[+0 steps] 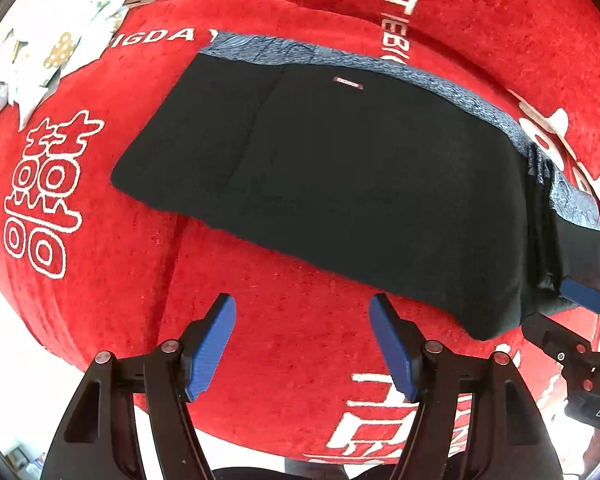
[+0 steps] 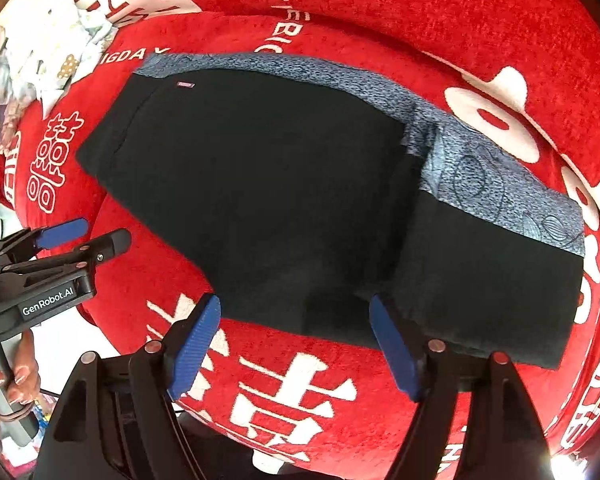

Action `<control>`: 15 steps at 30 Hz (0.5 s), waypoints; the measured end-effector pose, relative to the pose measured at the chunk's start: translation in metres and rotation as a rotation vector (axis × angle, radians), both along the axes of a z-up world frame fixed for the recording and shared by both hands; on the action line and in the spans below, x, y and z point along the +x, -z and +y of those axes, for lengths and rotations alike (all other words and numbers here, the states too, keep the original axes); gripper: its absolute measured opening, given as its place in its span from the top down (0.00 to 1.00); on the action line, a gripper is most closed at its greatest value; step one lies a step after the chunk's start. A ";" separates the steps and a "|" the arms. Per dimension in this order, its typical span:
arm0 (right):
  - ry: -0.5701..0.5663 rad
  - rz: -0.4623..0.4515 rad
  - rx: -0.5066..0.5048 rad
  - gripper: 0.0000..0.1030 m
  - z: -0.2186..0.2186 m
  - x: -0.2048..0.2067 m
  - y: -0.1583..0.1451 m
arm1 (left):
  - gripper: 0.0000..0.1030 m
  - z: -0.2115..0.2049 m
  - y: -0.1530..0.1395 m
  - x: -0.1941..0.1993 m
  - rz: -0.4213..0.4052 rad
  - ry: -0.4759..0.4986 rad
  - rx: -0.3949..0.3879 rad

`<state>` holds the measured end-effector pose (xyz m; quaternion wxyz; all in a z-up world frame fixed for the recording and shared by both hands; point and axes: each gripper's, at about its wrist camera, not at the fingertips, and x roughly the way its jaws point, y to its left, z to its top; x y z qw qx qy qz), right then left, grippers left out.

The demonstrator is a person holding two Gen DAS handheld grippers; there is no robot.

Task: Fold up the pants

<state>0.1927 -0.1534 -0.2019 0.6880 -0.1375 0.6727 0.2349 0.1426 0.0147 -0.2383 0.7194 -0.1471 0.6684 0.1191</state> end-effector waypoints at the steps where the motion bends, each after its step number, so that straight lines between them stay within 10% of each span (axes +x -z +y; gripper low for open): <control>1: 0.003 0.002 -0.001 0.22 0.002 0.000 0.000 | 0.32 0.003 0.000 -0.001 -0.001 -0.004 0.004; 15: 0.028 0.028 -0.029 0.22 0.013 0.001 0.002 | 0.32 0.044 0.008 -0.010 0.005 -0.093 -0.011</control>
